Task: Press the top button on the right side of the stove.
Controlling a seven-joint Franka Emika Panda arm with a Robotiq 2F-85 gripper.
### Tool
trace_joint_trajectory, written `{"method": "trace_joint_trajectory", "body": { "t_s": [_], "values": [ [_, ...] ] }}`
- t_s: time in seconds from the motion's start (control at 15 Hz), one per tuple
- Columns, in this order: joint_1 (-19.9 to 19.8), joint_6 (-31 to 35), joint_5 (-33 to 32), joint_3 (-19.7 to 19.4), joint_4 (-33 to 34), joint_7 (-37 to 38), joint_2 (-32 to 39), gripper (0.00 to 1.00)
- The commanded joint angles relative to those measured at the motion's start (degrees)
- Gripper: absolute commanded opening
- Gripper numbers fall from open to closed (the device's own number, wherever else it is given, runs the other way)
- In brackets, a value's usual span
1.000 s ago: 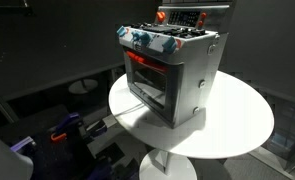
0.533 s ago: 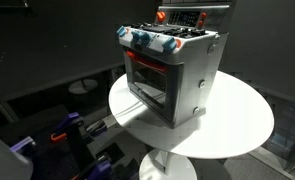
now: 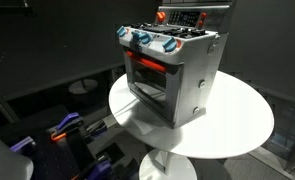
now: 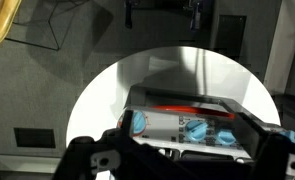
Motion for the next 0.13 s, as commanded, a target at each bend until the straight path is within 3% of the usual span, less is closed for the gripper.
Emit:
{"method": "trace_joint_trajectory", "body": {
  "t_s": [0.0, 0.07],
  "values": [
    [-0.4, -0.1, 0.16, 0.32, 0.12, -0.14, 0.1, 1.0],
    [-0.4, -0.1, 0.16, 0.32, 0.11, -0.14, 0.17, 1.0]
  ]
}}
